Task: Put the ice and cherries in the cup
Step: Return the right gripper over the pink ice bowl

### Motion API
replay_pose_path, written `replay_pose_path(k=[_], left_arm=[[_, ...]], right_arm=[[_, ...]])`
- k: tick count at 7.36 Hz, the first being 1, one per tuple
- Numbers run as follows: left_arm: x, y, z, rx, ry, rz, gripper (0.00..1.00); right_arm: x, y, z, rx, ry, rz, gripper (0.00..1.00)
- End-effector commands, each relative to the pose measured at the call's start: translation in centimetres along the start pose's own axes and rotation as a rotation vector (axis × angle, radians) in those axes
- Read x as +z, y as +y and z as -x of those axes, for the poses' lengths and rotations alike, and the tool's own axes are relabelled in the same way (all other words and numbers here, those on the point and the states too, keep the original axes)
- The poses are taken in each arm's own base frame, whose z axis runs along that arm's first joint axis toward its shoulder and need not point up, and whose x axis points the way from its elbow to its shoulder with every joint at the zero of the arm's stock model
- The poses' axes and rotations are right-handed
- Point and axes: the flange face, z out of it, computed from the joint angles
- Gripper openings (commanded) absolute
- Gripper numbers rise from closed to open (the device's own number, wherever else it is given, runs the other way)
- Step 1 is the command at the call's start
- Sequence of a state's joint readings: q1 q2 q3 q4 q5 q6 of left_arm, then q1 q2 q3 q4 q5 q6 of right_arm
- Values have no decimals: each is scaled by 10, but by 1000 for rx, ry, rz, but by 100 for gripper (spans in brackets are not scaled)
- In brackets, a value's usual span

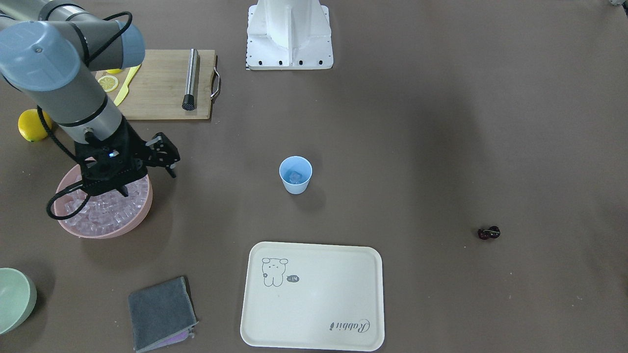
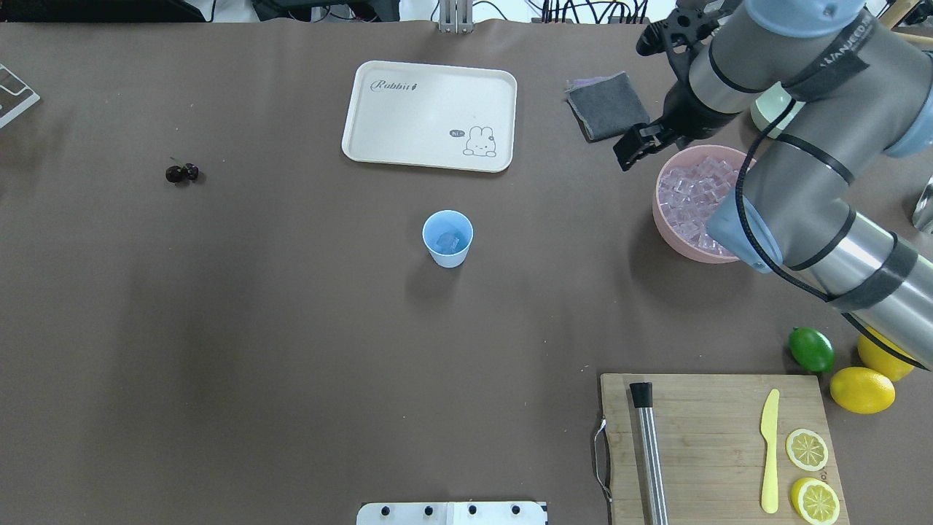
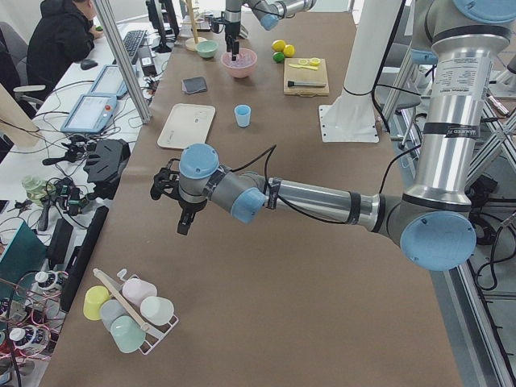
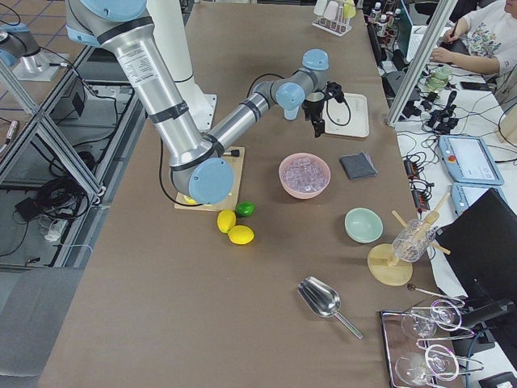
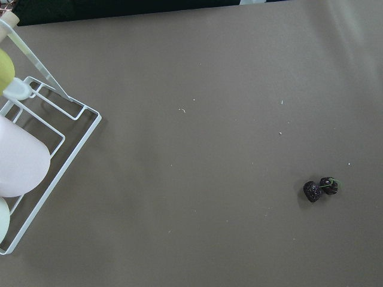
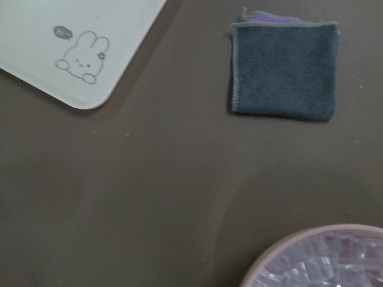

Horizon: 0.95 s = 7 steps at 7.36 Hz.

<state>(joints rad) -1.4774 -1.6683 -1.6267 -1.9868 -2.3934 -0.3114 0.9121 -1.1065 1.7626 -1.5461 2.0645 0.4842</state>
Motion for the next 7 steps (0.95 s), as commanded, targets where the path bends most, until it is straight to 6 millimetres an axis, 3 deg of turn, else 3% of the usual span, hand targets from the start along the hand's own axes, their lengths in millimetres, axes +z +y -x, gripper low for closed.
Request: replay_pose_path(k=[1, 3, 5, 7], left_arm=[[-3, -2, -4, -34, 4, -7, 98], [2, 0, -4, -35, 4, 2, 98], [4, 0, -4, -34, 5, 6, 98], [3, 1, -4, -33, 5, 5, 98]], right_arm=[[44, 34, -28, -107, 217, 5, 98], [58, 48, -34, -133, 329, -9, 98], [87, 64, -29, -185, 458, -13, 98], [88, 78, -45, -182, 491, -3, 96]])
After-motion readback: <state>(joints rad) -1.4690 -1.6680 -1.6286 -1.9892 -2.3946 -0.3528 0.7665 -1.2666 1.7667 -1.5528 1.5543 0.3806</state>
